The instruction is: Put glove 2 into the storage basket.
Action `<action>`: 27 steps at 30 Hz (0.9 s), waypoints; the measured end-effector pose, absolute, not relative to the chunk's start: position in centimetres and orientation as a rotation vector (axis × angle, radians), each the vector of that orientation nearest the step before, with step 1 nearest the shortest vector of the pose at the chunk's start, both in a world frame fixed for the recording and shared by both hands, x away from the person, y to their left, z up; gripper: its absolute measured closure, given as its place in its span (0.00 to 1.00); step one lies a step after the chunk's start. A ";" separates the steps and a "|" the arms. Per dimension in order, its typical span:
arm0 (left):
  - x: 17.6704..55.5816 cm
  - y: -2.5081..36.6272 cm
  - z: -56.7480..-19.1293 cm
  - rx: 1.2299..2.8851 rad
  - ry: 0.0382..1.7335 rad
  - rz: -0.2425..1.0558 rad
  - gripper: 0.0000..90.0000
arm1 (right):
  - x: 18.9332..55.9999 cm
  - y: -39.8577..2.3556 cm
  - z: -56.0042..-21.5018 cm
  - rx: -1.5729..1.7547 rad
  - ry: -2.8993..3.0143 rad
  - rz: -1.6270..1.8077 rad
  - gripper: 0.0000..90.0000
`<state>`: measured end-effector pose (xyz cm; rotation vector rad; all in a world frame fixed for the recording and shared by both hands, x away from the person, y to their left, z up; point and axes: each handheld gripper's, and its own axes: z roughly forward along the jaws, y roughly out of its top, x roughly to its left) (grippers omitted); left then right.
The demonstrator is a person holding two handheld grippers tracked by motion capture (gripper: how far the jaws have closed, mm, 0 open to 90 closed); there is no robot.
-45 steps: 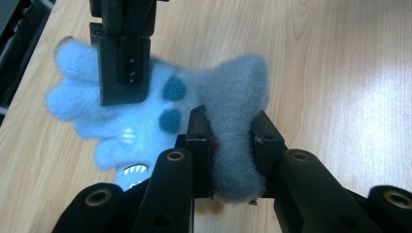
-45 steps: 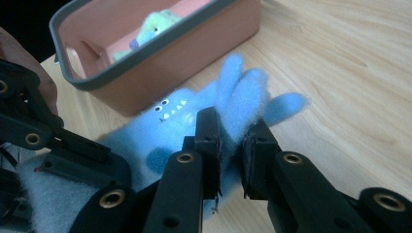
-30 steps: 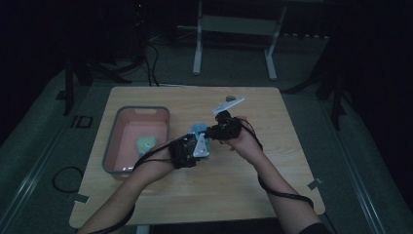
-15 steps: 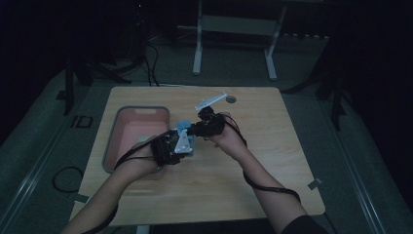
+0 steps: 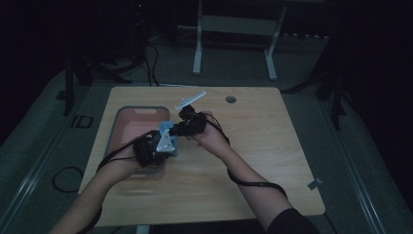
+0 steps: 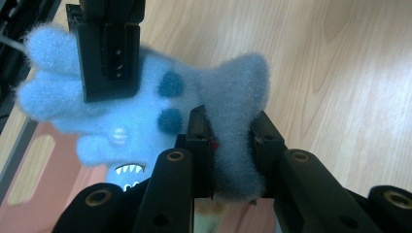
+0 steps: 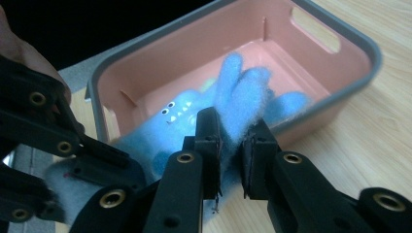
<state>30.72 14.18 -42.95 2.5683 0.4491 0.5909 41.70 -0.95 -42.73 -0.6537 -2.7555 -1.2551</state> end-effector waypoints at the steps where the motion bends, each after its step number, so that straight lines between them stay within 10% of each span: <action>1: 30.7 14.5 -43.1 2.570 0.456 0.588 0.84 | 41.7 -0.6 -42.8 -0.651 -2.757 -1.251 0.89; 27: 31.2 20.1 -46.2 2.575 0.620 0.520 0.84 | 42.5 6.2 -45.9 -0.606 -2.741 -1.178 0.89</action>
